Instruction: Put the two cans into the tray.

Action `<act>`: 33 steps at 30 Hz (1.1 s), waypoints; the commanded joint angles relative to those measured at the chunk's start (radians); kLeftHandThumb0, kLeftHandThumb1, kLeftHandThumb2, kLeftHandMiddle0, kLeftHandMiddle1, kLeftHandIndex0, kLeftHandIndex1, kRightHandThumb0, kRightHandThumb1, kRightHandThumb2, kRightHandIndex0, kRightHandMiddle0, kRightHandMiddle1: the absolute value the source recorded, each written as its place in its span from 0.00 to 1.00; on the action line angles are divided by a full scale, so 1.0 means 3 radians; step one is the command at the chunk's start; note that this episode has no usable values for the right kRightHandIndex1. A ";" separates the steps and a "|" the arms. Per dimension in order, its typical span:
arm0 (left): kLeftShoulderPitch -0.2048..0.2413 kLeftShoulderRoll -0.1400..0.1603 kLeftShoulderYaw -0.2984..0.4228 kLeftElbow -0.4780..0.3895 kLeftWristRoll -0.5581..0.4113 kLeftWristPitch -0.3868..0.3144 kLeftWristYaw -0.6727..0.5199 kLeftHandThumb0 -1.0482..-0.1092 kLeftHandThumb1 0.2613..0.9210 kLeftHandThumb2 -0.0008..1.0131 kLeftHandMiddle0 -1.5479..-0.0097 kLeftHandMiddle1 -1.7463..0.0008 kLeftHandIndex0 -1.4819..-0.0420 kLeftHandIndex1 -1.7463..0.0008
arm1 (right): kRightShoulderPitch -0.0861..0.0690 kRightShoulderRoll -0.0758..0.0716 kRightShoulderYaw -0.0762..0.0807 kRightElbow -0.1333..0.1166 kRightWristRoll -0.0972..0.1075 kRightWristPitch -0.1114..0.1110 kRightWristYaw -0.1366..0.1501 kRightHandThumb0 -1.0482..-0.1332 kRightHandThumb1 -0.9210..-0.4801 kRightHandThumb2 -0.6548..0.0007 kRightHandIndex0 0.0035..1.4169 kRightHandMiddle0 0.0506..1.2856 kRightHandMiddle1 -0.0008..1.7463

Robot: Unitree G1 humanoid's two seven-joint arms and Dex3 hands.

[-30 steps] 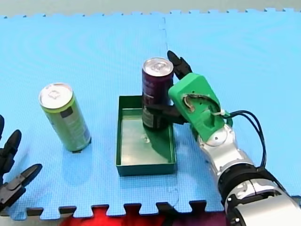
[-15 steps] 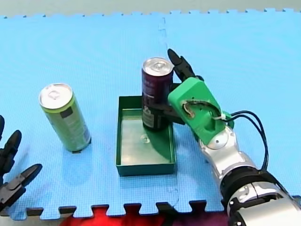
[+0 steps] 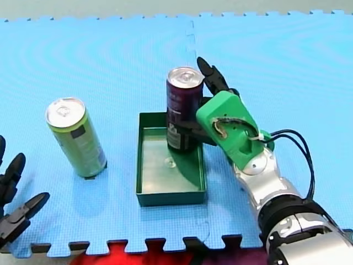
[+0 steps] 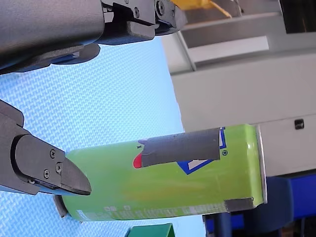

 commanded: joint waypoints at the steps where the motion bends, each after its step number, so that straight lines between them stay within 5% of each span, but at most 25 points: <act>1: 0.0002 0.0013 0.0003 -0.0004 -0.0007 -0.0003 -0.0001 0.00 0.91 0.00 0.85 1.00 0.93 1.00 | -0.0016 -0.0028 -0.0017 -0.0011 0.0047 0.0020 0.0143 0.09 0.38 0.99 0.21 0.08 0.00; 5: 0.0000 0.0015 0.0007 0.0000 -0.0010 0.0003 -0.0002 0.00 0.91 0.00 0.85 1.00 0.93 1.00 | -0.0018 -0.0070 0.0013 -0.0004 0.0031 0.0059 0.0311 0.04 0.37 0.99 0.11 0.07 0.00; 11: 0.0004 0.0016 0.0010 0.0000 -0.0016 0.0005 -0.0011 0.00 0.91 0.00 0.85 1.00 0.93 1.00 | -0.0011 -0.0095 -0.0066 0.0011 0.0137 0.0058 0.0552 0.03 0.39 1.00 0.08 0.06 0.00; 33: -0.0009 0.0012 0.0014 0.0014 -0.0020 0.0007 -0.0016 0.00 0.91 0.00 0.85 1.00 0.93 1.00 | -0.0010 -0.0132 -0.0072 0.0067 0.0099 0.0004 0.0608 0.00 0.42 1.00 0.04 0.04 0.00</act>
